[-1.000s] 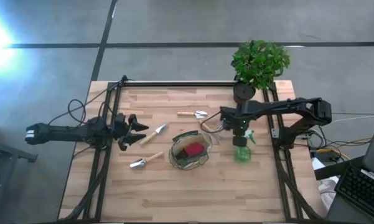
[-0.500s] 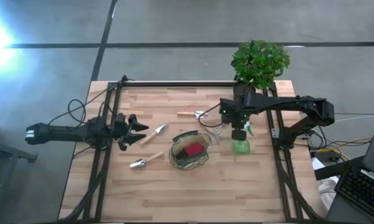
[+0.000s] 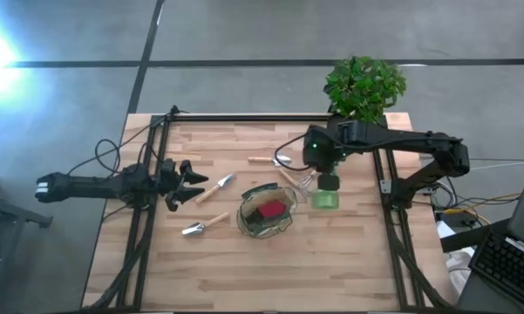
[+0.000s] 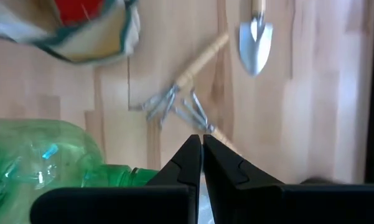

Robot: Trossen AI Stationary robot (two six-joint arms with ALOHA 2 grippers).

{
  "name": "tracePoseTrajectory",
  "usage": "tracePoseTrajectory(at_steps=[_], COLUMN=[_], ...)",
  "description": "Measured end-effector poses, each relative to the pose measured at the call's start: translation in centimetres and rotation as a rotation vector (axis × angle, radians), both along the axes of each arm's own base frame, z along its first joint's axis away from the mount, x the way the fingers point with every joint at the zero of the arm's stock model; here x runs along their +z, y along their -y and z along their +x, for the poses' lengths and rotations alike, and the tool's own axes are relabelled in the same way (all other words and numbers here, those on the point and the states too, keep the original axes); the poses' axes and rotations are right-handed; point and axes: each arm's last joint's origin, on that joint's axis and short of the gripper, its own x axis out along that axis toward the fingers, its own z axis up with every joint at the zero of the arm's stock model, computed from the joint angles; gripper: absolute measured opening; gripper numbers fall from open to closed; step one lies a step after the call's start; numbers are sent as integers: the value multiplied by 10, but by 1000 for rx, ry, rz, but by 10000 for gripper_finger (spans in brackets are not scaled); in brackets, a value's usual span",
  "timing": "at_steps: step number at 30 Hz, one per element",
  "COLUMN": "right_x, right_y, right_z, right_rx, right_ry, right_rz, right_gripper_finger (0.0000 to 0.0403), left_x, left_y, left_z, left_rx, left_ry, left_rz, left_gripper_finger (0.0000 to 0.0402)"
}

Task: Pick & Place Garden tools in Gardening bag
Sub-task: Put the green spray bottle into the green gardening bag

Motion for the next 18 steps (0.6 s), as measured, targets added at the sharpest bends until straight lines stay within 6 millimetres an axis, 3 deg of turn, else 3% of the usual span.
tracePoseTrajectory(at_steps=[18], right_x=[44], right_y=[-35], right_z=[28], right_rx=[248], right_ry=[330], right_rz=[-103], right_gripper_finger=[8], left_x=[0], left_y=[0], left_z=[0], left_rx=[0], left_ry=[0], left_rz=[0], left_gripper_finger=[245])
